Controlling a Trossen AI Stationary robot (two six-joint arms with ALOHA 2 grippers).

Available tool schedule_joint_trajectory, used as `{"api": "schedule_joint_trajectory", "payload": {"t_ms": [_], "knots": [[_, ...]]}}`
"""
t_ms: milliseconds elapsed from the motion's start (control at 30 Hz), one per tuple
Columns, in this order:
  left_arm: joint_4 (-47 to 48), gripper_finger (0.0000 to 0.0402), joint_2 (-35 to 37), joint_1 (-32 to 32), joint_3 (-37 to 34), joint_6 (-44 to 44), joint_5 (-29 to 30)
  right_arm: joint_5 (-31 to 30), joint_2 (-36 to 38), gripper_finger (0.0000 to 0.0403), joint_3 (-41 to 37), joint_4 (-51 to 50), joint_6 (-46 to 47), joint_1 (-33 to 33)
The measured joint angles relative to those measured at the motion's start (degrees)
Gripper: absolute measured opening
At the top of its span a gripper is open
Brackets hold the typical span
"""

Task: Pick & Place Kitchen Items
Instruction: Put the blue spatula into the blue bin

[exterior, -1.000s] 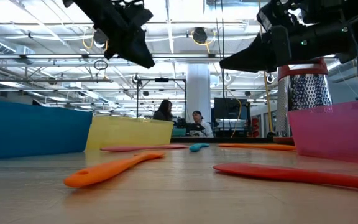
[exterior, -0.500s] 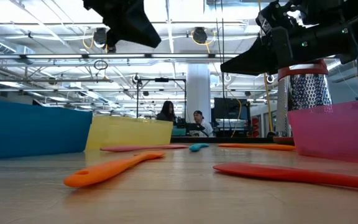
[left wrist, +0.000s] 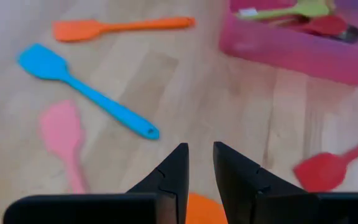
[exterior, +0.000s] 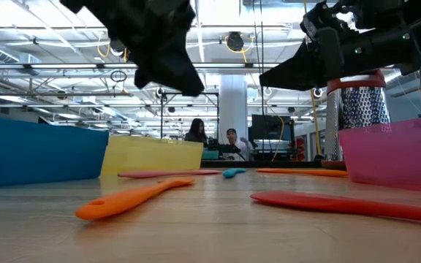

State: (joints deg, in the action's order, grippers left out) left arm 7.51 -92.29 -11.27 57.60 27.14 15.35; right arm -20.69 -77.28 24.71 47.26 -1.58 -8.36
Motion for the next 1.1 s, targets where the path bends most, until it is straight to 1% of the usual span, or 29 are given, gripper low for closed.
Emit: {"api": "schedule_joint_trajectory", "payload": {"t_ms": [67,200,367,500,567,600,733,833,900,1000,1067,1100], "knots": [[-1.1,0.0076,-2.0,0.3,0.1,0.0,-1.6,0.0,0.0,0.0179,0.0,-0.2,1.7,0.0],[-2.0,0.0076,-4.6,1.2,0.1,0.4,-1.8,0.0,0.0,0.0176,0.0,0.3,2.4,0.0],[-0.7,0.0076,-5.0,2.7,0.1,0.6,-1.8,-0.1,0.0,0.0178,0.0,1.1,2.2,0.0],[-0.4,0.0076,-5.0,3.4,0.1,5.6,-1.8,-0.1,0.0,0.0175,0.0,1.4,0.5,0.0],[0.6,0.0076,-5.0,3.4,0.1,6.1,-1.8,-0.1,0.0,0.0174,0.0,1.4,0.4,0.0],[1.0,0.0076,-5.0,3.4,0.1,5.5,-1.8,-0.1,0.0,0.0174,0.0,1.4,0.6,0.0],[0.4,0.0077,-5.0,3.8,0.1,-1.2,-1.8,-0.2,0.0,0.0177,0.0,1.4,0.7,0.0],[-3.1,0.0077,-5.0,4.9,0.1,-3.5,-1.8,-0.2,0.0,0.0177,0.0,1.8,-0.9,0.0],[-6.4,0.008,-5.5,5.7,0.1,-5.2,-3.1,-0.2,0.0,0.0175,0.0,2.3,-1.0,0.0],[-10.6,0.0093,-6.4,6.6,0.1,-7.4,-6.8,-0.2,0.0,0.0171,0.0,2.6,-0.7,0.0],[-14.7,0.0108,-8.2,7.0,0.3,-7.9,-7.9,-0.1,0.0,0.017,0.0,2.7,-0.7,0.0],[-15.0,0.0116,-8.8,7.1,0.3,-8.0,-7.8,-0.1,0.0,0.017,0.0,2.6,-0.7,0.0]]}}
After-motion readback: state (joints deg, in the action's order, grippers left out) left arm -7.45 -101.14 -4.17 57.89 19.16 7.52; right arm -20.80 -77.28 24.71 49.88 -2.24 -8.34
